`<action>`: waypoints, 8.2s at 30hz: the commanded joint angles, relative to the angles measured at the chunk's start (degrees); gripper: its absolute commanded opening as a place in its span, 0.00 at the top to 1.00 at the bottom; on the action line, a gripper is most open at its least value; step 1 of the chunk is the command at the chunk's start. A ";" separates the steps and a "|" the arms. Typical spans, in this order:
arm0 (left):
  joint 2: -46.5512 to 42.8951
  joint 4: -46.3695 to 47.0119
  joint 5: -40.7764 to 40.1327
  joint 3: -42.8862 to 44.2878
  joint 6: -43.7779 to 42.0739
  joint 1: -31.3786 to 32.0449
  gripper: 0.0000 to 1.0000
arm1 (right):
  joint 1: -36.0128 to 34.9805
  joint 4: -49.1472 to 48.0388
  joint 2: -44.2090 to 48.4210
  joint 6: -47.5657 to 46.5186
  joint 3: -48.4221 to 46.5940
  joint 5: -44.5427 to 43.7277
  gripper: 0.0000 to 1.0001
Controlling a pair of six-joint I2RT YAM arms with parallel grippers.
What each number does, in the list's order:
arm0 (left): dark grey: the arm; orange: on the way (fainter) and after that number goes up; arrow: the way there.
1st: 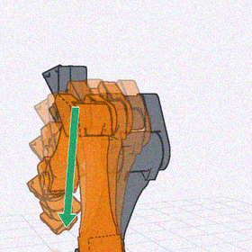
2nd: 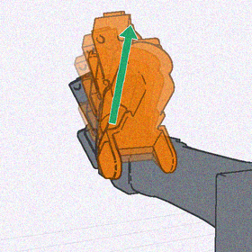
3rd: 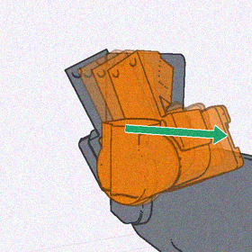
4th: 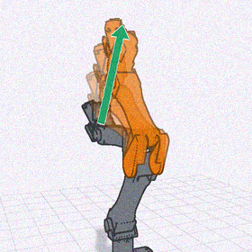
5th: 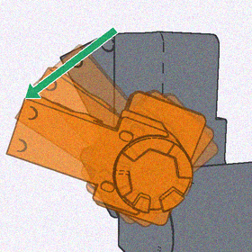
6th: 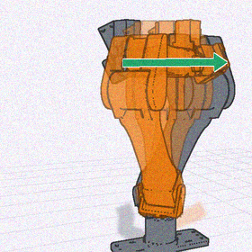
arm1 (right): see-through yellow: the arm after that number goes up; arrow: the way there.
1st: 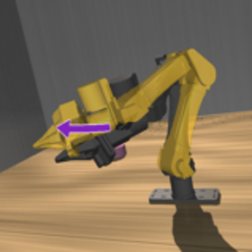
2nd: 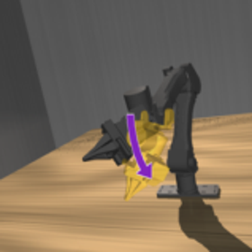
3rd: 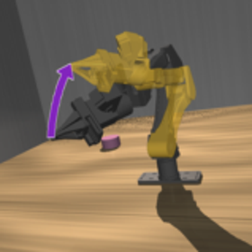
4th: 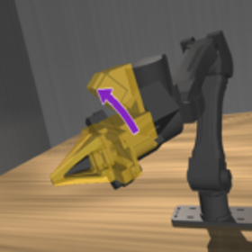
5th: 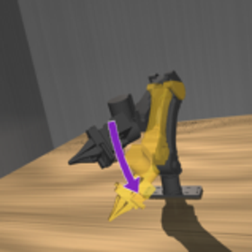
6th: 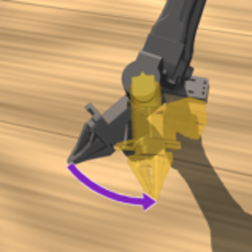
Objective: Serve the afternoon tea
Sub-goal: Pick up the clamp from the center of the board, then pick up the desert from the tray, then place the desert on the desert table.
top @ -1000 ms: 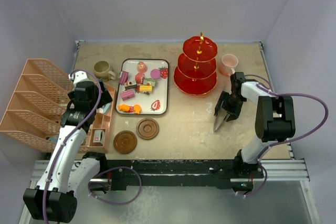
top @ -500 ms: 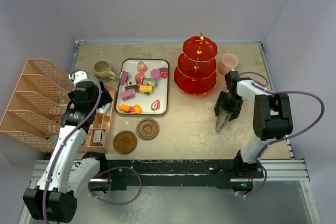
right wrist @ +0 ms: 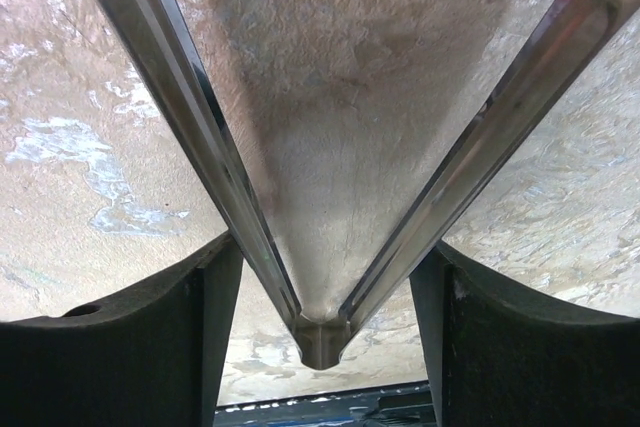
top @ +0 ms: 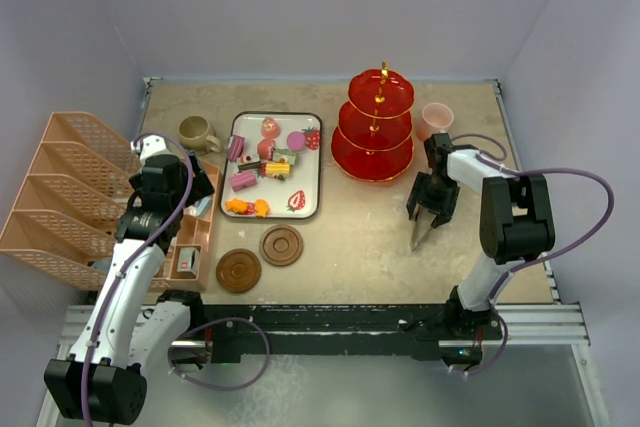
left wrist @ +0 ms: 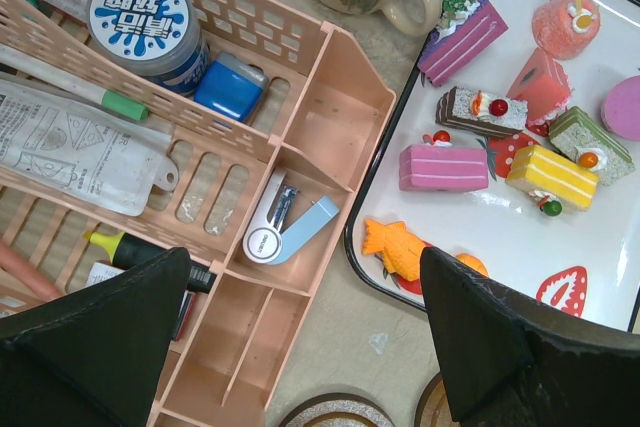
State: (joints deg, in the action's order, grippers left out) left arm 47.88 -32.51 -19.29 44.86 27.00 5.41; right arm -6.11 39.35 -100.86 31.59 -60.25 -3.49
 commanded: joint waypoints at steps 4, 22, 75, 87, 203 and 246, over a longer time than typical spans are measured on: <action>-0.42 0.76 -0.33 2.28 0.58 0.39 0.06 | -0.57 -8.89 -5.03 1.44 5.47 -3.99 0.41; -0.04 0.79 -0.04 2.24 0.59 0.44 0.06 | -0.57 0.63 23.72 5.89 -1.23 -12.72 0.59; 0.71 0.91 0.23 2.30 0.68 0.48 0.06 | -5.32 12.75 47.89 -14.21 -5.79 30.59 0.59; 1.00 0.70 -0.04 2.29 0.77 0.55 0.06 | -20.33 5.55 42.73 -4.71 -8.82 21.33 0.61; 2.48 0.24 -1.63 2.57 1.03 2.62 0.06 | -32.62 -17.75 -2.46 0.42 -30.76 -3.49 0.74; 2.63 0.21 -1.09 2.56 1.03 2.83 0.06 | -36.53 -6.98 23.35 2.41 -4.45 -21.63 0.73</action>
State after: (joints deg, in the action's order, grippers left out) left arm 50.74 -33.61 -20.18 44.88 27.46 7.70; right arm -42.48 32.05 -75.94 31.90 -63.99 -18.96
